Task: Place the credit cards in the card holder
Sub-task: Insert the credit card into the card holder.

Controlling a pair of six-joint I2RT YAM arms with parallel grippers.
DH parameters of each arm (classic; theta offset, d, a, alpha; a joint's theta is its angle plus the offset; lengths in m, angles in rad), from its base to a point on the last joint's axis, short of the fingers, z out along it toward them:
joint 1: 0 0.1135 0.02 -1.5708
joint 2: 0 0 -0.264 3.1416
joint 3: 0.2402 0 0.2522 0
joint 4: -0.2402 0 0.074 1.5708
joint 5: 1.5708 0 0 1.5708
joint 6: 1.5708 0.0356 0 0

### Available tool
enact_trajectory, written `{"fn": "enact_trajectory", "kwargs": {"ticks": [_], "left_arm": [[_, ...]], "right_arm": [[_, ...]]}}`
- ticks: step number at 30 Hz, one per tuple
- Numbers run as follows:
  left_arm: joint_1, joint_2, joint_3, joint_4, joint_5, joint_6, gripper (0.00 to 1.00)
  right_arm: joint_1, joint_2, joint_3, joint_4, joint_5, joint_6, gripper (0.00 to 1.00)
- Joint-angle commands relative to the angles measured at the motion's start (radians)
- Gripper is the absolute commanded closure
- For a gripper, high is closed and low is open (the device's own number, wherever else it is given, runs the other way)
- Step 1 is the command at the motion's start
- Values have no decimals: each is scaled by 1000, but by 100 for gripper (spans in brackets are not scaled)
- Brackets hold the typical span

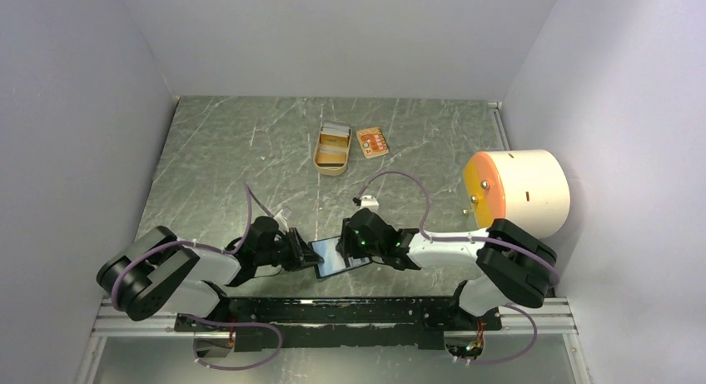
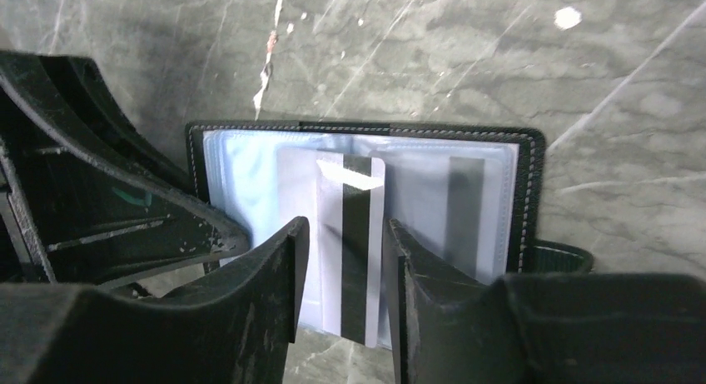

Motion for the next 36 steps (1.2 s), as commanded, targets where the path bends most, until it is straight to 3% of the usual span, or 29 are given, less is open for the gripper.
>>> {"fn": "enact_trajectory", "kwargs": {"ticks": [1,9,26,31,36], "left_arm": [[-12,7,20,-15,15,17,78],[-17,-12,23,-26,7,21,75],[-24,-26,22,1,15,24,66],[-23,-19,26,10,16,26,66],[-24,-8,94,-105,29,81,73]], "right_arm": [[0,22,-47,23,-89,20,59],[1,32,-75,125,-154,42,65],[0,75,-152,372,-254,-18,62],[2,85,-205,499,-299,-13,62],[1,58,-198,431,-287,-16,60]]}}
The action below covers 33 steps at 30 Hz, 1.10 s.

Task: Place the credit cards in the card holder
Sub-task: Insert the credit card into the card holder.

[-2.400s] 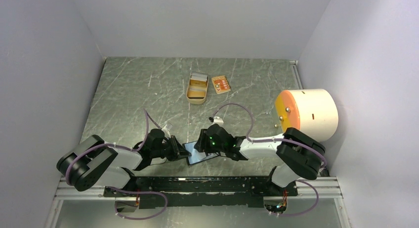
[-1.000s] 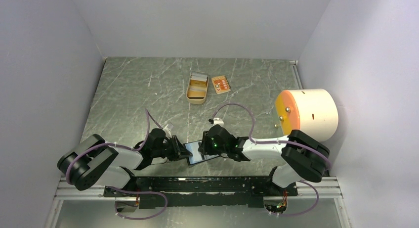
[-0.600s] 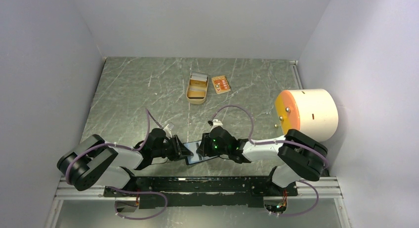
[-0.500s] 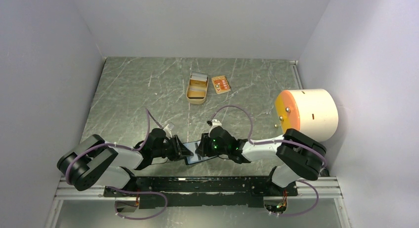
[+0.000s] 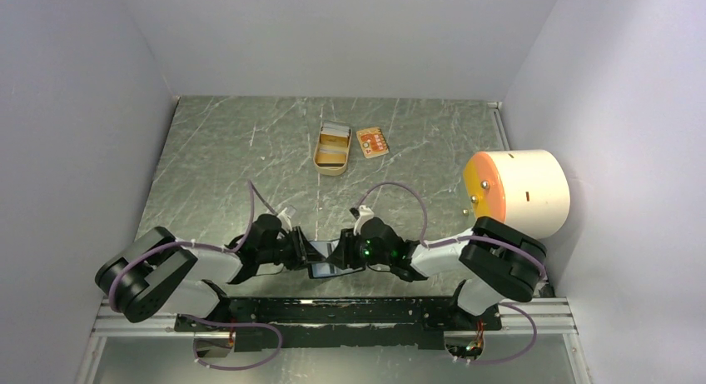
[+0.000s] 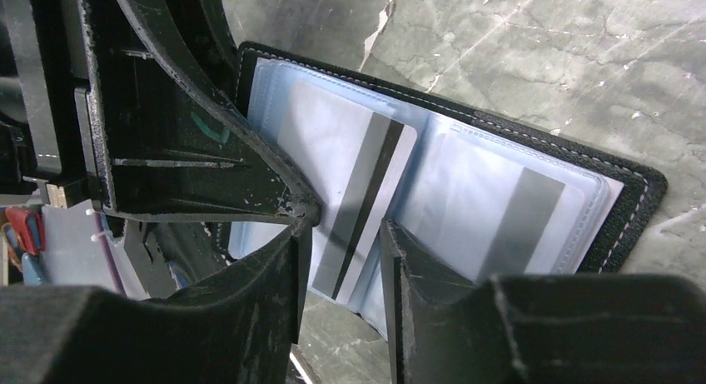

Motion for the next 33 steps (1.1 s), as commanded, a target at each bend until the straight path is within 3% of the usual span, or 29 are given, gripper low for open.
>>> {"fn": "enact_trajectory", "kwargs": {"ticks": [1,9,18,25,33], "left_arm": [[-8,2,88,-110,24,79,75],[-8,-21,188,-301,90,184,80],[-7,1,219,-329,109,192,69],[-8,-52,258,-404,85,193,64],[-7,-145,255,-452,45,181,70]], "right_arm": [[3,-35,-12,-75,-5,-11,58],[-19,-211,-31,-254,89,33,53],[-29,-138,-34,-115,90,155,49],[-36,-95,-38,-79,79,169,60],[-44,-237,-41,-257,200,76,70]]}}
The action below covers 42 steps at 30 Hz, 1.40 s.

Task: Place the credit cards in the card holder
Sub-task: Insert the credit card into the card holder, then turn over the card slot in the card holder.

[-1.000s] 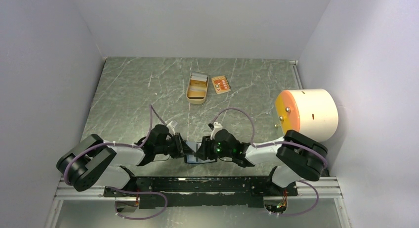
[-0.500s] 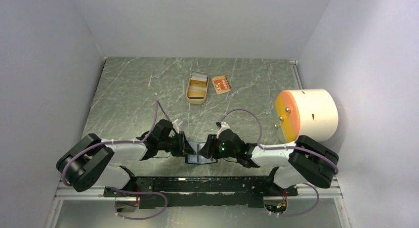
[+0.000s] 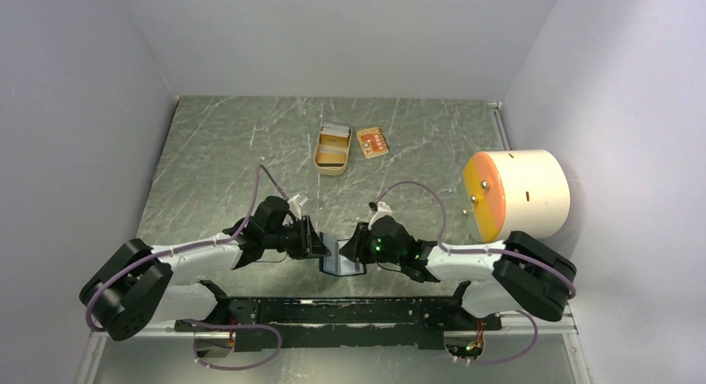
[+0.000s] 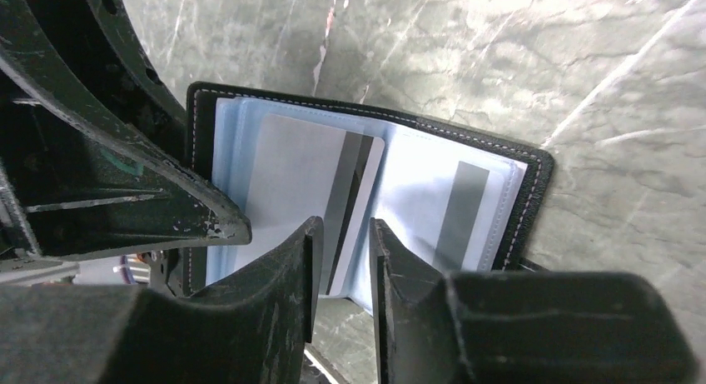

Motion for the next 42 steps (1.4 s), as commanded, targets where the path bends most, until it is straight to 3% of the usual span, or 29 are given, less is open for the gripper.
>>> {"fn": "enact_trajectory", "kwargs": {"ticks": [1,10,14,19,24,28,42], "left_arm": [[-5,-40,23,-27,-25,0,72],[-6,-26,47,-19,-5,5,86],[-6,-43,40,-6,-7,1,75],[-5,-67,31,10,-11,-2,73],[-5,-39,23,41,7,-4,87],[-5,-21,20,66,12,-8,90],[-7,18,49,-15,-52,20,80]], "right_arm": [[-12,-79,-8,-109,98,-60,70],[-27,-44,-28,-90,93,-70,71],[-28,-17,-33,-73,89,-71,71],[-32,15,-41,-40,70,-64,71],[-31,36,-41,-27,61,-63,71],[-33,41,-43,-19,60,-59,72],[-33,41,-46,-19,61,-57,71]]}}
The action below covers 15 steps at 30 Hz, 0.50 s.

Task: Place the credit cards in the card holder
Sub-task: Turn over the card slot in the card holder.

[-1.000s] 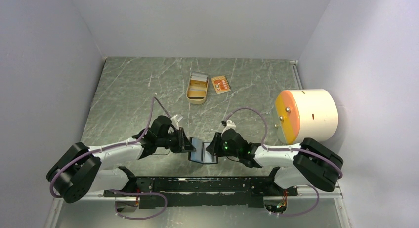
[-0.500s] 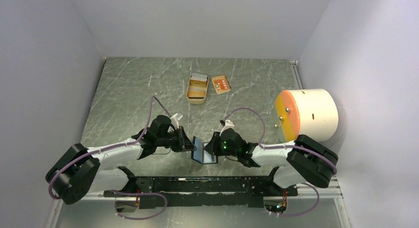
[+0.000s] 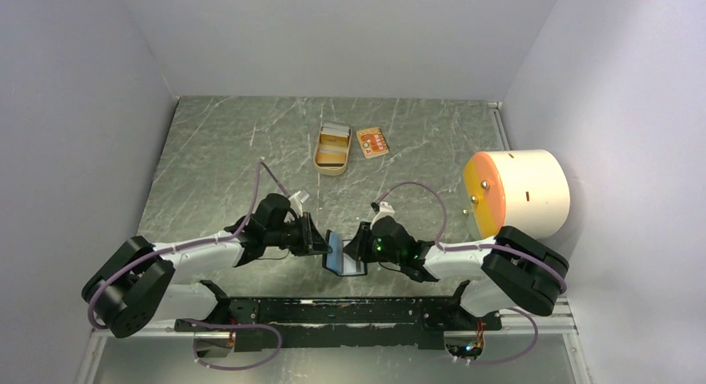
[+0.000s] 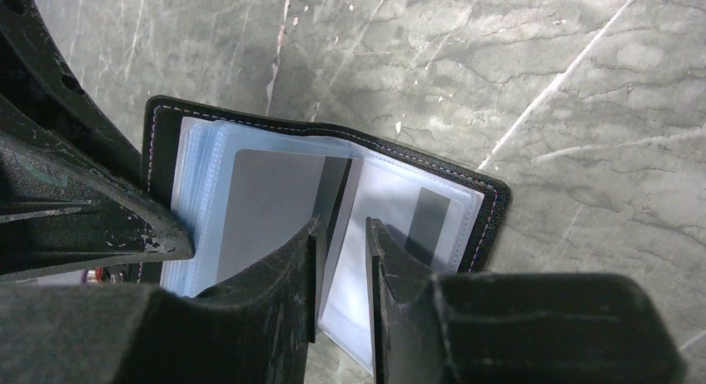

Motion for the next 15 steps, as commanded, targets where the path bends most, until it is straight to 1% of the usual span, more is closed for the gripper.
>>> {"fn": "enact_trajectory", "kwargs": {"ticks": [1,2,5,15], "left_arm": [[-9,15,33,-43,-53,26,79],[-8,16,36,-47,-55,28,76],[-10,30,53,-56,-57,37,75],[-31,103,76,-31,-62,33,73]], "right_arm": [[-4,13,-24,-51,13,-6,71],[-5,13,-26,-48,15,-2,71],[-4,16,-29,-39,21,-1,69],[-5,47,-30,-22,4,-8,70]]}}
